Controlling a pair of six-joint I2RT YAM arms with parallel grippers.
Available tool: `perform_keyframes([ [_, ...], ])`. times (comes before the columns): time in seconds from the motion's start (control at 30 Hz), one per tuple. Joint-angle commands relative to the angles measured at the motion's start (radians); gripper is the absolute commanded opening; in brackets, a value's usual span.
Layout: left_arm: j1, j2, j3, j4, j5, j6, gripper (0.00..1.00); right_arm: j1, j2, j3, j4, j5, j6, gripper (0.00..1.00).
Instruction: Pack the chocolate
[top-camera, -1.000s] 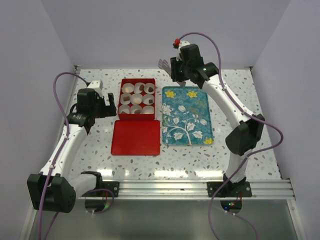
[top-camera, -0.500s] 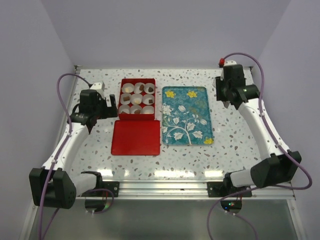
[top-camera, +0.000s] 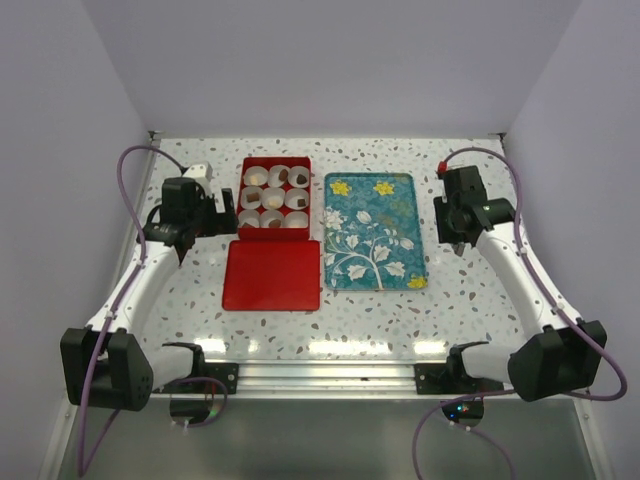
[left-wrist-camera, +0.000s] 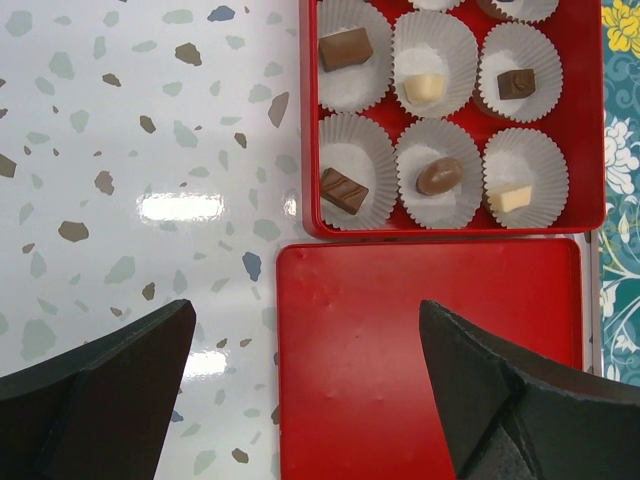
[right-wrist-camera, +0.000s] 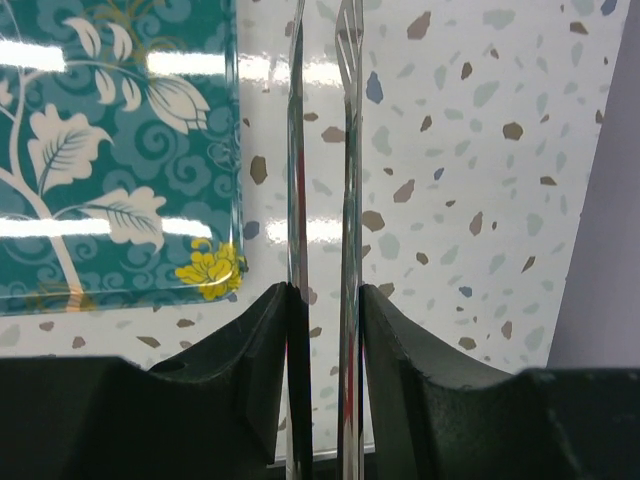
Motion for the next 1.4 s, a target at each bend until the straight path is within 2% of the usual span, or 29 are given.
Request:
perform_keyframes([
  [0.0,0.001,0.0,0.042,0.061,0.015,-0.002,1.0,-0.005,-0.055,-0.029,-0.007,0.008,0.023,0.37],
  [0.37,0.001,0.001,0.047,0.06,0.017,0.007,1.0,-0.008,-0.081,-0.161,0.002,-0.045,0.059,0.37],
  [0.53,0.001,0.0,0.053,0.054,0.014,0.01,1.0,-0.008,-0.068,-0.163,-0.004,-0.061,0.068,0.37],
  [1.0,0.001,-0.007,0.058,0.046,-0.005,0.013,1.0,-0.008,0.084,-0.16,-0.004,-0.095,0.082,0.36],
  [1.37,0.001,-0.011,0.064,0.034,-0.018,0.019,1.0,-0.03,0.232,-0.093,-0.036,-0.055,0.1,0.35],
])
